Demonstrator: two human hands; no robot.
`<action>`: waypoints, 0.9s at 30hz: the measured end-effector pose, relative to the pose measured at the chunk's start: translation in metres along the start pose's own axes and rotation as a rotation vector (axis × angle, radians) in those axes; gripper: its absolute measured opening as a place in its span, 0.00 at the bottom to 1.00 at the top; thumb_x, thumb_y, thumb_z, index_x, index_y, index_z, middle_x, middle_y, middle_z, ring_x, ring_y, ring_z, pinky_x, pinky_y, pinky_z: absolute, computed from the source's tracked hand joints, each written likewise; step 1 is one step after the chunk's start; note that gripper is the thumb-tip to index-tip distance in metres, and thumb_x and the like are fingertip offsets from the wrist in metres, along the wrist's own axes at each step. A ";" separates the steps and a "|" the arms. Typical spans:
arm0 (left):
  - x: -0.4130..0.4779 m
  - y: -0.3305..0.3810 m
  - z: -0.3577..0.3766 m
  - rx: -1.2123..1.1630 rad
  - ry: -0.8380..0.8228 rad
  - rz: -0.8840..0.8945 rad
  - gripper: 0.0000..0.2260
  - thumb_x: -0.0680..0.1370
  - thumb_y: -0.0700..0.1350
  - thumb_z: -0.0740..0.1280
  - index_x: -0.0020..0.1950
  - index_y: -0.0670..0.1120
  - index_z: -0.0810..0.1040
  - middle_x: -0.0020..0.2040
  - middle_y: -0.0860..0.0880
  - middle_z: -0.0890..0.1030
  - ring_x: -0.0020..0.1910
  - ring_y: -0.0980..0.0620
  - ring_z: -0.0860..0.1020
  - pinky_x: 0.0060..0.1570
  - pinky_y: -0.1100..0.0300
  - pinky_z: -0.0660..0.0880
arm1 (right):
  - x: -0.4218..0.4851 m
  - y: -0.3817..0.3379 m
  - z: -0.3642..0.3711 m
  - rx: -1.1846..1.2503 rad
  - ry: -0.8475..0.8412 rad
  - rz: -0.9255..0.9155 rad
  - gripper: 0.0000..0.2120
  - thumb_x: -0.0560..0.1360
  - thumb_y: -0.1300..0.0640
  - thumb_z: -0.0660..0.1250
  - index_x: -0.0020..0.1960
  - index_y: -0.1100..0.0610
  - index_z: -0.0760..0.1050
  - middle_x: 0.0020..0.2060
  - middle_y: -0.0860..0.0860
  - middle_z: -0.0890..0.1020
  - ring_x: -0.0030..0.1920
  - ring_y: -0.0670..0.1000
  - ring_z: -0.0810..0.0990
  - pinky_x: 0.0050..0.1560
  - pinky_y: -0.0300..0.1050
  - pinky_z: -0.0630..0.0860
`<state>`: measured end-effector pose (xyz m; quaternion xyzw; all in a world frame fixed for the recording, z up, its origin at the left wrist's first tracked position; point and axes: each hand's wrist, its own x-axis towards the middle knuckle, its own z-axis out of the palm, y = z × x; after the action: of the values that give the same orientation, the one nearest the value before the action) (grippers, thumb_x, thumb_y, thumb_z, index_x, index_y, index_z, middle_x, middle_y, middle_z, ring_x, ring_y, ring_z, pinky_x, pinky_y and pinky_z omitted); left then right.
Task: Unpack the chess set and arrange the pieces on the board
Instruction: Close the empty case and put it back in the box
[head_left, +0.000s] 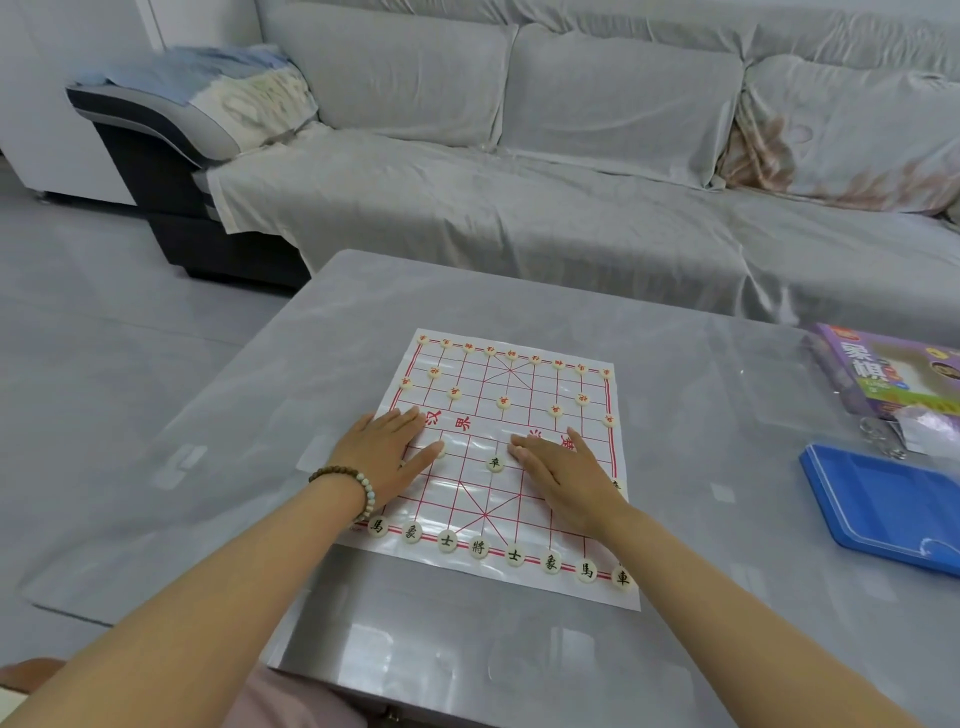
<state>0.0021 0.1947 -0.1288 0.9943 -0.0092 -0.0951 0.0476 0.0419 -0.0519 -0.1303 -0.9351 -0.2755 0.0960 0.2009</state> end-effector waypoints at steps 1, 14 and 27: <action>0.000 -0.001 0.000 -0.007 0.002 0.002 0.30 0.78 0.63 0.41 0.77 0.50 0.50 0.77 0.54 0.51 0.75 0.55 0.50 0.74 0.55 0.45 | 0.000 0.000 0.000 -0.006 -0.003 -0.003 0.23 0.82 0.46 0.43 0.72 0.50 0.65 0.71 0.44 0.68 0.72 0.43 0.62 0.72 0.43 0.35; -0.016 0.108 -0.033 -0.239 0.242 0.245 0.21 0.81 0.56 0.47 0.72 0.51 0.64 0.73 0.53 0.63 0.71 0.54 0.61 0.69 0.58 0.56 | -0.089 0.062 -0.052 0.054 0.209 0.126 0.19 0.81 0.49 0.51 0.70 0.48 0.67 0.72 0.43 0.63 0.72 0.44 0.61 0.73 0.43 0.51; 0.000 0.297 0.007 -0.353 0.088 0.418 0.21 0.81 0.55 0.49 0.72 0.49 0.65 0.72 0.51 0.65 0.71 0.54 0.61 0.69 0.62 0.53 | -0.225 0.229 -0.098 -0.092 0.223 0.629 0.24 0.81 0.46 0.49 0.76 0.48 0.54 0.76 0.47 0.53 0.76 0.49 0.47 0.73 0.52 0.43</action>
<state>-0.0017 -0.1013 -0.1069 0.9503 -0.1956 -0.0400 0.2391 -0.0068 -0.3836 -0.1246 -0.9872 0.0460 0.0377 0.1480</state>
